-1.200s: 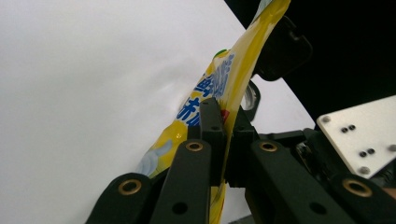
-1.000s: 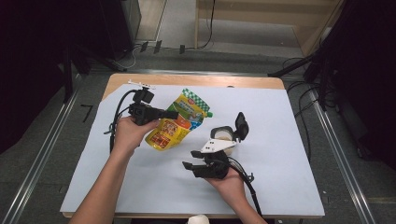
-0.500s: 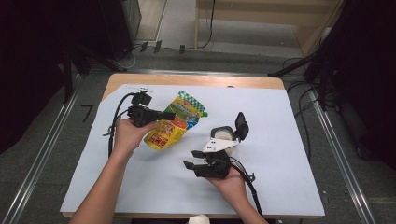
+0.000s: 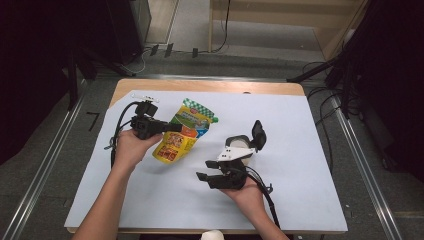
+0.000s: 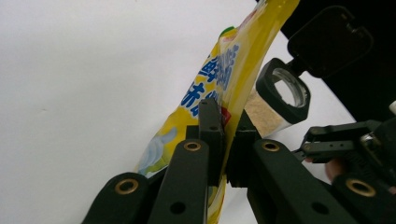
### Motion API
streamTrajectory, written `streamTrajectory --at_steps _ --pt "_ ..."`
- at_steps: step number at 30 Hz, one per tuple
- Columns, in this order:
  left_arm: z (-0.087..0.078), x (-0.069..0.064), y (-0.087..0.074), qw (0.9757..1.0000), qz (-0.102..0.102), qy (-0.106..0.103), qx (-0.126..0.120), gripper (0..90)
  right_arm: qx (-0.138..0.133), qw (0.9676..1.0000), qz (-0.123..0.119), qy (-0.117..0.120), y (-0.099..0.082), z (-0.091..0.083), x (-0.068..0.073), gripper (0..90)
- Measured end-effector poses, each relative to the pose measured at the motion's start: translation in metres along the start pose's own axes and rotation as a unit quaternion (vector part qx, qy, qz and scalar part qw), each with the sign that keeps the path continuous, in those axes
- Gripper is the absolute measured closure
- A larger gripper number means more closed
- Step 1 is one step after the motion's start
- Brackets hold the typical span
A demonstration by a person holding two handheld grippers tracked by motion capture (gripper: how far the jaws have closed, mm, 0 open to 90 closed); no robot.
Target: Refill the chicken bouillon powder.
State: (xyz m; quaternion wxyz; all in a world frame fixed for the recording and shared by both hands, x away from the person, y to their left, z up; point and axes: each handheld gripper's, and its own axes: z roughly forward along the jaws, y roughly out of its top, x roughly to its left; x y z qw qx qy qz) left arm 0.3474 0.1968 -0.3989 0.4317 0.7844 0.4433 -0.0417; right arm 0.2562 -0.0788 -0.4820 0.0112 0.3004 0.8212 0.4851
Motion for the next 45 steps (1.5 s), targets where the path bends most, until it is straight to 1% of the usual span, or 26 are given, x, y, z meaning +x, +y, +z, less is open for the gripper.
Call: streamTrajectory --at_steps 6,11,12,16,19,23,26,29,32,35,37,42,45 --pt "-0.005 0.002 -0.005 1.0000 0.001 -0.008 -0.004 87.9 -0.004 1.0000 -0.001 -0.003 0.001 -0.002 -0.001 47.4" --pt "-0.009 0.004 -0.008 0.9999 0.001 -0.009 -0.005 87.5 -0.006 1.0000 0.000 -0.005 0.001 -0.004 -0.002 47.4" --pt "-0.010 0.004 -0.009 0.9999 0.007 -0.006 -0.004 87.5 -0.005 1.0000 0.000 -0.006 0.001 -0.004 -0.002 47.4" --pt "-0.014 0.005 -0.013 0.9999 0.011 -0.008 -0.001 87.6 -0.002 1.0000 -0.001 -0.005 0.000 -0.003 -0.001 47.5" --pt "-0.017 0.006 -0.015 0.9999 0.007 -0.010 -0.002 87.4 0.000 1.0000 -0.002 -0.004 0.000 -0.003 -0.001 47.6" --pt "-0.022 0.009 -0.020 0.9999 0.001 -0.012 0.001 85.9 -0.002 1.0000 -0.003 -0.004 0.001 -0.003 -0.001 47.6" --pt "-0.026 0.010 -0.024 0.9998 -0.004 -0.019 0.000 83.8 -0.001 1.0000 -0.005 -0.004 0.001 -0.003 -0.001 47.6" --pt "-0.030 0.010 -0.027 0.9998 -0.004 -0.018 -0.001 82.3 -0.001 1.0000 -0.008 -0.004 0.002 -0.002 -0.001 47.6" --pt "-0.035 0.010 -0.034 0.9999 0.002 -0.014 -0.001 81.3 -0.001 0.9999 -0.009 -0.004 0.002 -0.002 0.000 47.6" --pt "-0.040 0.011 -0.042 0.9999 -0.002 -0.013 -0.006 79.3 -0.002 0.9999 -0.010 -0.005 0.002 -0.003 0.000 47.7" --pt "-0.042 0.012 -0.046 0.9998 0.001 -0.016 -0.009 77.9 -0.003 0.9999 -0.010 -0.005 0.003 -0.004 0.000 47.7" --pt "-0.046 0.010 -0.051 0.9998 0.008 -0.014 -0.010 75.2 -0.004 0.9999 -0.009 -0.005 0.003 -0.005 -0.001 48.0" --pt "-0.047 0.009 -0.050 0.9998 0.008 -0.014 -0.011 74.0 -0.002 1.0000 -0.005 -0.006 0.004 -0.006 -0.002 48.3"
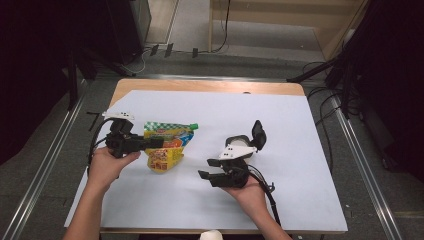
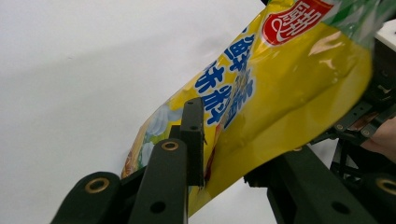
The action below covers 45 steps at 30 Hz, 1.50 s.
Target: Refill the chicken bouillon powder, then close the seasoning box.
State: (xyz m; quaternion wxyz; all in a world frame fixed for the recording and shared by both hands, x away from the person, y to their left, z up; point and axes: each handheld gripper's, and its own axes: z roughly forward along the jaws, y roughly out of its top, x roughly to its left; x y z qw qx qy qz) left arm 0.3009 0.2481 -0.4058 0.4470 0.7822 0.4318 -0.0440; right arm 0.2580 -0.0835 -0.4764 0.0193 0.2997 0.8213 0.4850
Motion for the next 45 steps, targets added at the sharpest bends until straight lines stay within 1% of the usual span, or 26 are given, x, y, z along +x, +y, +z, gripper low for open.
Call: streamTrajectory --at_steps 4,6,8,12,14,17,21,24,26,27,31,34,36,39,41,45 --pt "-0.001 -0.002 -0.003 1.0000 0.002 0.000 0.002 70.3 0.000 1.0000 0.003 0.000 0.000 -0.001 -0.001 48.5" --pt "-0.001 -0.003 -0.005 1.0000 0.006 0.002 0.005 69.1 0.000 1.0000 0.005 0.000 0.001 -0.002 -0.002 48.6" --pt "-0.002 -0.003 -0.005 1.0000 0.004 0.004 0.005 67.9 0.000 1.0000 0.006 -0.001 0.001 -0.003 -0.003 48.8" --pt "-0.003 -0.004 -0.006 0.9999 0.006 0.008 0.004 64.4 0.003 0.9999 0.010 0.000 0.001 -0.004 -0.004 49.2" --pt "-0.005 -0.004 -0.008 0.9999 0.011 0.008 0.003 63.3 0.003 0.9999 0.010 0.000 0.002 -0.004 -0.004 49.3" --pt "-0.007 -0.003 -0.009 0.9999 0.011 0.012 0.004 62.0 0.005 0.9999 0.013 -0.002 0.003 -0.006 -0.005 49.4" --pt "-0.010 -0.003 -0.010 0.9999 0.006 0.011 0.001 61.3 0.005 0.9997 0.022 0.000 0.004 -0.007 -0.007 50.6" --pt "-0.013 -0.003 -0.011 0.9999 0.005 0.011 0.001 60.5 0.010 0.9997 0.022 -0.002 0.005 -0.009 -0.007 51.3" --pt "-0.016 -0.003 -0.013 0.9999 0.005 0.015 0.005 60.1 0.010 0.9997 0.021 -0.003 0.006 -0.010 -0.008 51.5" --pt "-0.017 -0.003 -0.013 0.9999 0.005 0.014 0.005 59.8 0.010 0.9997 0.022 -0.003 0.006 -0.010 -0.008 51.6" --pt "-0.023 -0.002 -0.015 0.9998 -0.005 0.018 0.006 58.0 0.012 0.9996 0.027 -0.003 0.008 -0.013 -0.011 52.5" --pt "-0.028 -0.002 -0.016 0.9997 -0.004 0.021 0.011 56.7 0.011 0.9995 0.029 -0.001 0.009 -0.015 -0.013 53.1" --pt "-0.032 -0.002 -0.016 0.9997 -0.005 0.017 0.016 54.7 0.012 0.9995 0.030 0.000 0.010 -0.017 -0.014 53.1" --pt "-0.039 -0.001 -0.018 0.9998 -0.011 0.016 0.005 53.0 0.011 0.9994 0.032 0.002 0.011 -0.019 -0.015 53.1" --pt "-0.043 0.001 -0.019 0.9997 -0.016 0.019 0.003 53.0 0.012 0.9994 0.032 0.003 0.011 -0.020 -0.016 53.2" --pt "-0.048 0.003 -0.021 0.9997 -0.016 0.016 0.003 53.0 0.014 0.9993 0.033 0.003 0.013 -0.023 -0.017 53.8"
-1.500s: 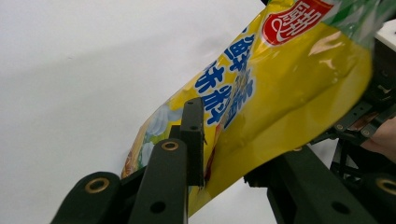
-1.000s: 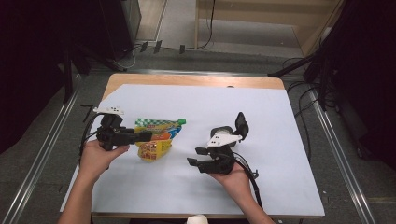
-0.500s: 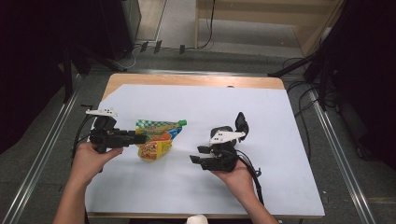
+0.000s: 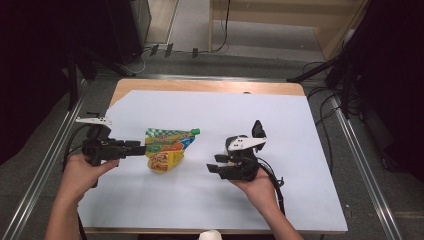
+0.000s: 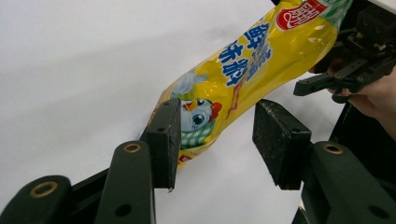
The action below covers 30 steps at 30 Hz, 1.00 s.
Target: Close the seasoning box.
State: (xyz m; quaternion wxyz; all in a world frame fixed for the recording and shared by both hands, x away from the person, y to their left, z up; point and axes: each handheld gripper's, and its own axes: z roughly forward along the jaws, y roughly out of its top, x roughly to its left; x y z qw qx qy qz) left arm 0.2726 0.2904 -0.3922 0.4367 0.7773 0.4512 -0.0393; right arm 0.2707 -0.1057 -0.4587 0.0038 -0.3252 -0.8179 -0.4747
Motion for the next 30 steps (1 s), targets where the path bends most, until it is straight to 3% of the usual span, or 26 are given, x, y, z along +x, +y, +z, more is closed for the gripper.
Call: streamTrajectory --at_steps 5,11,18,26,30 --pt "-0.011 0.004 -0.003 1.0000 -0.005 0.001 -0.003 52.3 0.000 1.0000 0.000 -0.002 0.002 -0.005 -0.002 54.4" --pt "-0.021 0.011 -0.006 0.9995 -0.015 0.019 -0.020 52.6 -0.001 1.0000 0.002 -0.005 0.005 -0.011 -0.006 56.9" --pt "-0.011 0.012 -0.004 0.9994 -0.006 0.027 -0.020 52.7 0.000 0.9999 0.007 -0.011 0.007 -0.019 -0.012 66.0" --pt "-0.001 0.019 -0.004 0.9983 -0.017 0.046 -0.030 52.0 0.004 0.9999 0.007 -0.013 0.011 -0.034 -0.018 81.5" --pt "0.003 0.020 -0.004 0.9984 -0.016 0.041 -0.036 51.4 0.002 0.9998 0.006 -0.018 0.014 -0.045 -0.020 87.7"
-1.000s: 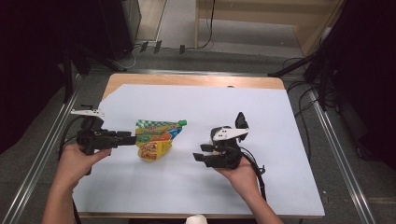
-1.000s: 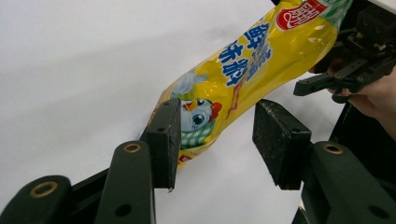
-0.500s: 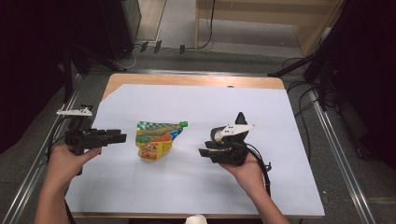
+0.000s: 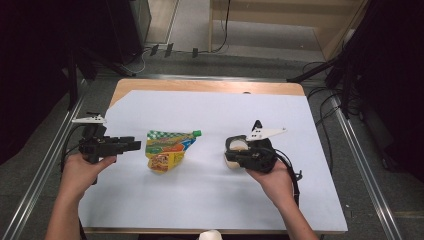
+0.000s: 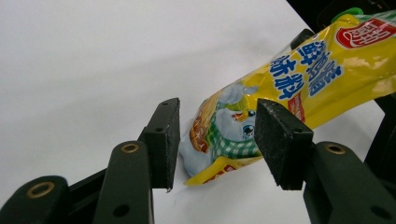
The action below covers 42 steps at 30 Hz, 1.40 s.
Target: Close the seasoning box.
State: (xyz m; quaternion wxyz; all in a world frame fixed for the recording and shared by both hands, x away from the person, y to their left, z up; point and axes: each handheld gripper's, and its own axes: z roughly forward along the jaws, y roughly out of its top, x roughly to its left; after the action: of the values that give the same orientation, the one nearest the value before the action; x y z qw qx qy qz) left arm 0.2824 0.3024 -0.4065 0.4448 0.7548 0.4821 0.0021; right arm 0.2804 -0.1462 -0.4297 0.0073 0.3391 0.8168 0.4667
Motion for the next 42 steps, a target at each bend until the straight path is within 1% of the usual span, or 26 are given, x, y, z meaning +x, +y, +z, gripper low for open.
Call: streamTrajectory --at_steps 1,2,7,10,13,17,25,30,33,38,42 --pt "0.001 0.000 0.000 1.0000 -0.003 -0.001 0.001 50.8 0.001 1.0000 0.000 0.000 0.001 -0.003 -0.001 88.2" --pt "0.003 0.000 0.000 1.0000 -0.001 -0.002 0.003 50.3 0.001 1.0000 -0.001 -0.001 0.002 -0.006 -0.001 90.0" --pt "0.006 0.000 0.000 1.0000 -0.002 -0.002 0.005 49.3 0.007 1.0000 -0.003 -0.006 0.006 -0.019 -0.005 90.0" --pt "0.008 0.001 -0.001 1.0000 -0.003 -0.002 0.008 49.1 0.005 1.0000 -0.001 -0.006 0.008 -0.027 -0.006 90.0" --pt "0.010 0.000 -0.001 0.9999 -0.005 -0.003 0.009 49.0 0.003 0.9999 0.000 -0.011 0.010 -0.034 -0.008 90.0" --pt "0.010 0.001 -0.001 0.9999 -0.004 -0.004 0.010 48.6 -0.006 0.9997 0.011 -0.019 0.011 -0.045 -0.016 90.0" --pt "0.010 0.001 -0.001 0.9999 -0.004 -0.003 0.011 48.5 -0.014 0.9991 0.024 -0.032 0.012 -0.066 -0.028 90.0" --pt "0.011 0.001 -0.002 0.9999 -0.005 -0.004 0.012 48.4 -0.016 0.9988 0.033 -0.033 0.013 -0.079 -0.033 90.0" --pt "0.010 0.001 -0.002 0.9999 -0.005 -0.003 0.010 48.5 -0.023 0.9983 0.040 -0.037 0.013 -0.089 -0.037 90.0" --pt "0.010 0.002 -0.002 0.9999 -0.006 -0.002 0.010 48.6 -0.039 0.9966 0.048 -0.055 0.011 -0.102 -0.045 90.0" --pt "0.010 0.002 -0.002 0.9999 -0.005 0.002 0.010 49.3 -0.047 0.9940 0.058 -0.080 0.007 -0.102 -0.051 90.0"
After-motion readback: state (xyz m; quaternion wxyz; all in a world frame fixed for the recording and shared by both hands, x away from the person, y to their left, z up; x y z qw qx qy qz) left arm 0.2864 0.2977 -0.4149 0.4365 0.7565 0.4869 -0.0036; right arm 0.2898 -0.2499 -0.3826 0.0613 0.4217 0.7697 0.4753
